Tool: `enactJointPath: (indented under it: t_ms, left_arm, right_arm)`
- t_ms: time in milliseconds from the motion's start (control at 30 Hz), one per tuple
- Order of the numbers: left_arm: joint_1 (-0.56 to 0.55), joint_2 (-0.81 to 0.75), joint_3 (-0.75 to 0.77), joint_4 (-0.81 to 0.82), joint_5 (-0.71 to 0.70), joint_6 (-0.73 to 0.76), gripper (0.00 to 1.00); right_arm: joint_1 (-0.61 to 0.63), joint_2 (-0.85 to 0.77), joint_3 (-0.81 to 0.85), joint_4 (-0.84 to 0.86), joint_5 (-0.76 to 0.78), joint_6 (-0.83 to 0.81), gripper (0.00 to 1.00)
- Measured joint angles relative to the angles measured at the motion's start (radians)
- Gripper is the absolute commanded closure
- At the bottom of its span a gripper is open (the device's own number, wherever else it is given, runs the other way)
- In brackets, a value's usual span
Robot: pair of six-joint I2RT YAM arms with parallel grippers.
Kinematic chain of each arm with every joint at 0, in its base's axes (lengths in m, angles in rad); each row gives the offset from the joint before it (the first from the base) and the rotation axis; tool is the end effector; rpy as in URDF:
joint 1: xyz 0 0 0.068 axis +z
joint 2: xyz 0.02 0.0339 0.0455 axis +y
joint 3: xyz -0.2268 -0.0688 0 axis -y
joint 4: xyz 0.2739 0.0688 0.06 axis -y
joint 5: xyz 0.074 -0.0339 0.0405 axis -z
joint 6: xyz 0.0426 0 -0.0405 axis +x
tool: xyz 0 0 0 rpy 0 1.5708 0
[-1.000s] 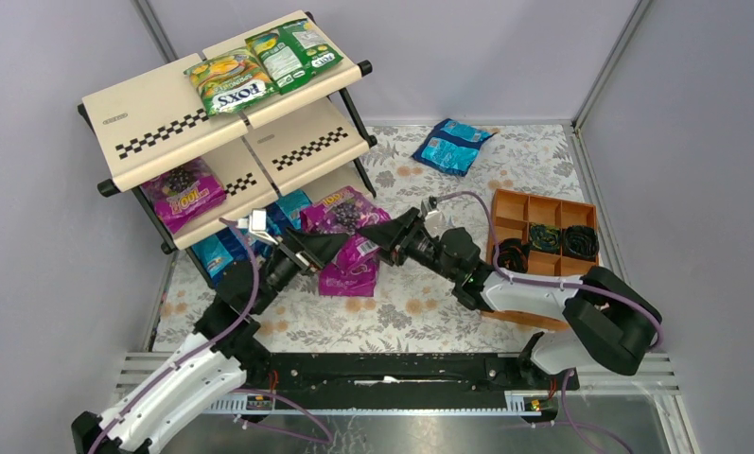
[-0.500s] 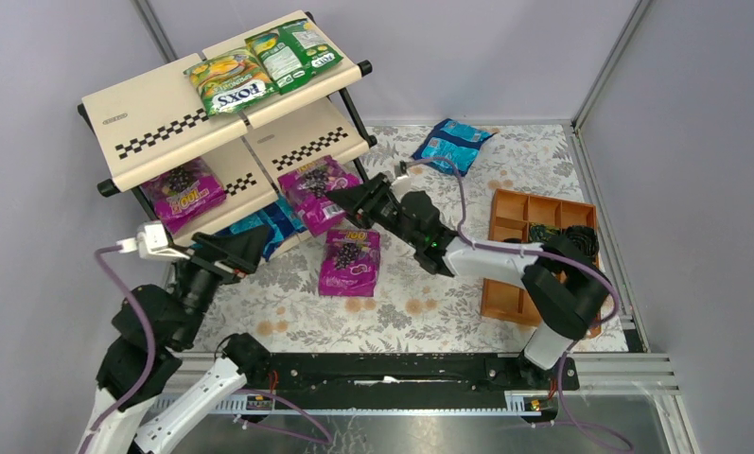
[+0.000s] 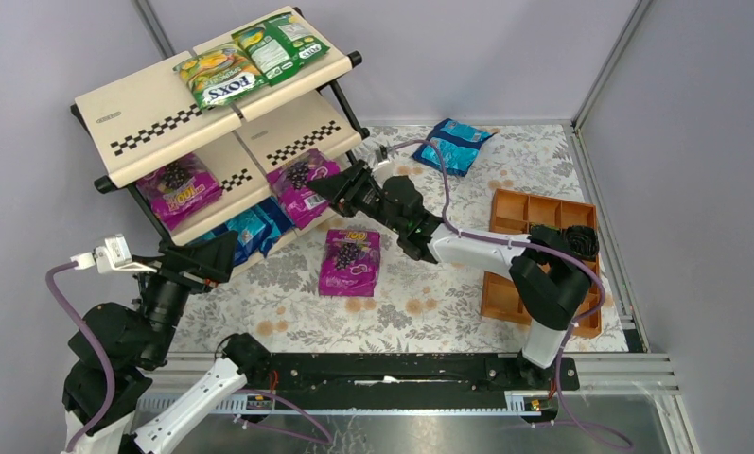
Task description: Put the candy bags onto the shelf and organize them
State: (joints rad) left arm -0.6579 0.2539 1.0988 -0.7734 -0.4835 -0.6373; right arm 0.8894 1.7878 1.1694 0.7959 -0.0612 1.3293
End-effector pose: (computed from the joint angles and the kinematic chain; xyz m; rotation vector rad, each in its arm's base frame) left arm 0.0508 -0.0142 0.4231 -0.3803 1.4979 -0.6743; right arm 0.2761 0.3445 0.2457 0.3070 1.6555 1.8238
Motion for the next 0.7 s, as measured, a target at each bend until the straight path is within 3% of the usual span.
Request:
enactJointPath:
  t_ms: [700]
  left_arm:
    - [0.0,0.008,0.049,0.004,0.01,0.053,0.01]
  right_arm:
    - [0.013,-0.019,0.101,-0.124,0.015,-0.068,0.56]
